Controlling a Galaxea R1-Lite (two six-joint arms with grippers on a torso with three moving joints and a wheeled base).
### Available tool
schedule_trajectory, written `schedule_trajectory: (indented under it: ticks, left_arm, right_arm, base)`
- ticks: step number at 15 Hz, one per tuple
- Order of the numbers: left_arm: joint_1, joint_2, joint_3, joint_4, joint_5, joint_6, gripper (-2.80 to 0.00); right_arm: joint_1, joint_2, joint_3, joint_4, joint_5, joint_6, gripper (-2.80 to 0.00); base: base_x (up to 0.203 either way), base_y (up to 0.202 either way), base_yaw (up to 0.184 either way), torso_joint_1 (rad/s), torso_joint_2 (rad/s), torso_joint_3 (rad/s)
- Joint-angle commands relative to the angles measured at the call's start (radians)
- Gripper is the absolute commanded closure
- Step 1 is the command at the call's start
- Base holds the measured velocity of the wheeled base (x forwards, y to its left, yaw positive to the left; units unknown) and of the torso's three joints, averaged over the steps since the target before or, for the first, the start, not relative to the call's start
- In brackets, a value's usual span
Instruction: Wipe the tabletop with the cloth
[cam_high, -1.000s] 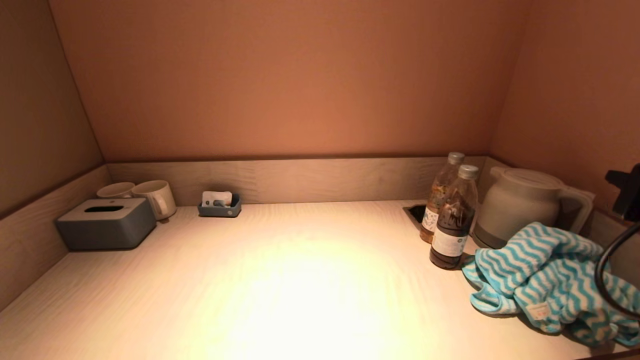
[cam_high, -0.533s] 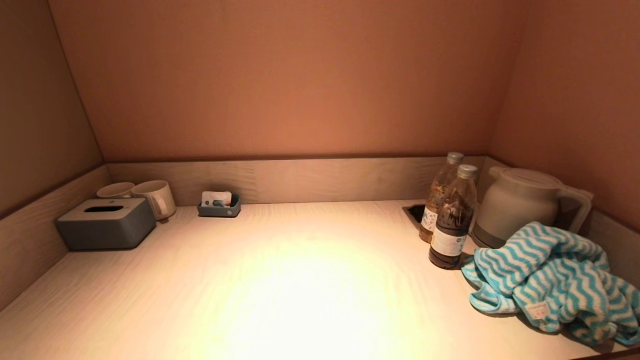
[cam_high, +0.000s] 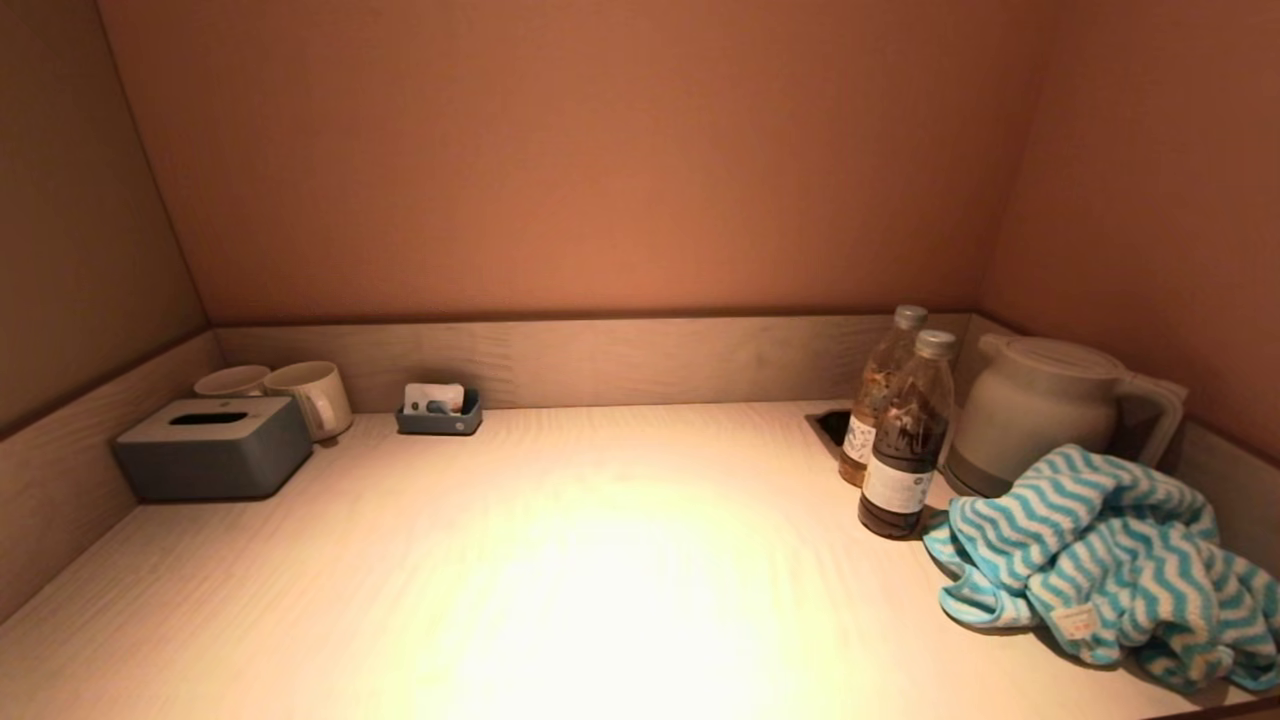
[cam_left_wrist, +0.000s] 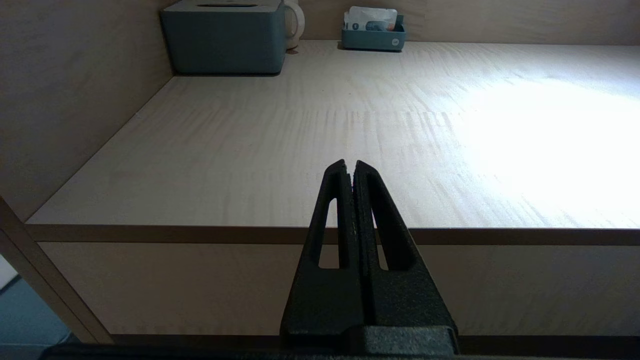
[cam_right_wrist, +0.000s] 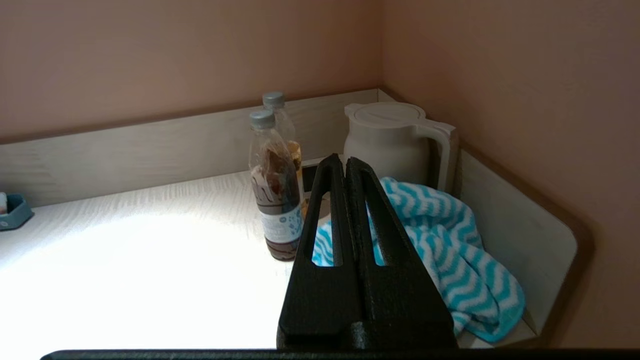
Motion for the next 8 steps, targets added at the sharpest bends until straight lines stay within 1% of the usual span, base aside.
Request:
schedule_trajectory:
  ticks: [1, 3, 8]
  left_arm:
    - [0.0, 0.0, 0.0, -0.001, 0.0, -0.001, 0.0]
    - [0.0, 0.0, 0.0, -0.001, 0.0, -0.001, 0.0]
    - [0.0, 0.0, 0.0, -0.001, 0.0, -0.001, 0.0]
  right_arm:
    - [-0.008, -0.073, 0.047, -0.001, 0.009, -0.011, 0.0]
    - [-0.024, -0.118, 0.08, 0.001, 0.053, -0.015, 0.0]
    - [-0.025, -0.241, 0.145, 0.001, 0.066, -0.016, 0.0]
  base:
    - [0.0, 0.0, 0.0, 0.0, 0.0, 0.0]
    - [0.0, 0.0, 0.0, 0.0, 0.0, 0.0]
    - [0.0, 0.0, 0.0, 0.0, 0.0, 0.0]
